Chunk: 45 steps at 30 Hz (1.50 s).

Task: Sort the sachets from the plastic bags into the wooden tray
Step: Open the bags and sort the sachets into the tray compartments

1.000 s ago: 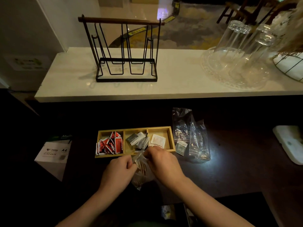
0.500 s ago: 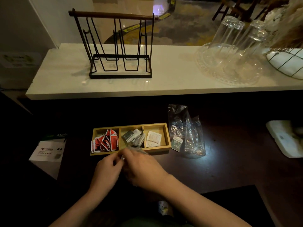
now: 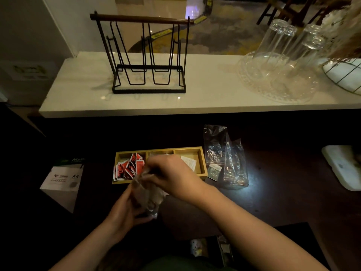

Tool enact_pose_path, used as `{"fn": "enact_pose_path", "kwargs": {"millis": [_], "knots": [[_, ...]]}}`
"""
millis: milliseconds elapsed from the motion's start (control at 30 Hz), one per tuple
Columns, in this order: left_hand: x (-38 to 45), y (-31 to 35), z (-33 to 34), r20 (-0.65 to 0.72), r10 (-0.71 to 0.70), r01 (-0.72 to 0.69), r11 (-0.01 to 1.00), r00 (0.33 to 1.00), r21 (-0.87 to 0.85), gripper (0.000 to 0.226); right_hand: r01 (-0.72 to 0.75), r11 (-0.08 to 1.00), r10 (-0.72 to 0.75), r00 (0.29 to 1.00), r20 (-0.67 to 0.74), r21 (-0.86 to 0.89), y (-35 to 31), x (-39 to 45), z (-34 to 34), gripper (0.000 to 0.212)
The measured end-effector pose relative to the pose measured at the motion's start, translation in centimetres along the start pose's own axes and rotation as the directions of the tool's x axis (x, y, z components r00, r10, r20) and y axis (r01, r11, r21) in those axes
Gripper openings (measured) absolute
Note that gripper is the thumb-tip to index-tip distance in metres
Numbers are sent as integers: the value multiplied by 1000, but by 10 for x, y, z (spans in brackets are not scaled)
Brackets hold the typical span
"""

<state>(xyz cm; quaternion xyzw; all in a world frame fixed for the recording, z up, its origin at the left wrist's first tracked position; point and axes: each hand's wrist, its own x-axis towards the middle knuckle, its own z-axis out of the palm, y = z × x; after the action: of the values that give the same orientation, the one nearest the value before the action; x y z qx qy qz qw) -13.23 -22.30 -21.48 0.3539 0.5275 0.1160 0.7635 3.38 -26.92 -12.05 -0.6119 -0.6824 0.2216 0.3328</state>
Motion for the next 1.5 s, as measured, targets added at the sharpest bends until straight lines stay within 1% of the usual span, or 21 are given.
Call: {"fn": "enact_pose_path", "kwargs": {"millis": [33, 67, 100, 167, 200, 267, 333, 367, 433, 467, 500, 600, 767, 900, 1000, 1100, 1167, 1400, 1500], "knots": [[-1, 3, 2, 47, -42, 47, 993, 998, -111, 46, 0, 999, 0, 1000, -7, 43, -1, 3, -7, 4], [-3, 8, 3, 56, -39, 48, 984, 998, -172, 49, -20, 996, 21, 1000, -20, 84, 0, 6, -14, 3], [-4, 14, 5, 52, -11, 22, 978, 999, -209, 49, -54, 992, 59, 997, -39, 115, 3, 8, -20, 3], [-5, 23, 6, -30, 99, -103, 980, 995, -168, 43, -134, 984, 146, 985, -96, 120, 14, 11, -32, 4], [-4, 28, 5, -86, 160, -168, 981, 983, -100, 39, -171, 981, 181, 976, -119, 91, 21, 13, -37, 5], [-1, 37, 2, -163, 249, -244, 968, 955, 49, 33, -240, 971, 240, 962, -129, 16, 33, 14, -46, 5], [2, 45, -3, -213, 350, -300, 925, 912, 234, 34, -294, 956, 294, 949, -111, 11, 45, 14, -51, 8], [3, 50, -4, -227, 425, -331, 874, 876, 356, 36, -318, 947, 321, 942, -98, 40, 51, 14, -53, 9], [4, 60, -5, -222, 597, -366, 700, 771, 613, 38, -362, 925, 370, 927, -60, 120, 63, 14, -54, 10], [6, 65, -5, -204, 659, -364, 617, 724, 698, 38, -381, 912, 391, 919, -41, 155, 69, 13, -53, 10], [7, 69, -5, -184, 691, -360, 563, 699, 744, 38, -401, 898, 411, 911, -23, 184, 74, 12, -53, 9], [15, 80, -7, -125, 718, -372, 491, 685, 788, 40, -450, 857, 462, 887, 11, 252, 91, 7, -51, 3], [22, 97, 2, -45, 753, -368, 372, 656, 852, 44, -517, 808, 541, 841, -8, 283, 113, 0, -50, 7], [27, 108, 12, -22, 740, -386, 376, 672, 842, 50, -553, 770, 590, 807, -25, 319, 126, -5, -44, 8], [26, 111, 21, 13, 747, -381, 324, 665, 866, 52, -561, 753, 612, 789, -51, 344, 135, -8, -40, 9], [26, 114, 30, 47, 742, -387, 294, 669, 874, 53, -577, 728, 637, 769, -55, 370, 143, -11, -37, 8], [27, 115, 35, 62, 733, -398, 294, 677, 869, 53, -589, 713, 654, 754, -59, 380, 148, -13, -35, 8], [26, 125, 50, 90, 726, -408, 275, 681, 871, 52, -590, 686, 667, 744, -44, 426, 162, -20, -28, 14], [25, 129, 52, 113, 734, -429, 259, 670, 865, 52, -586, 674, 672, 740, -43, 450, 164, -21, -27, 15]]}}
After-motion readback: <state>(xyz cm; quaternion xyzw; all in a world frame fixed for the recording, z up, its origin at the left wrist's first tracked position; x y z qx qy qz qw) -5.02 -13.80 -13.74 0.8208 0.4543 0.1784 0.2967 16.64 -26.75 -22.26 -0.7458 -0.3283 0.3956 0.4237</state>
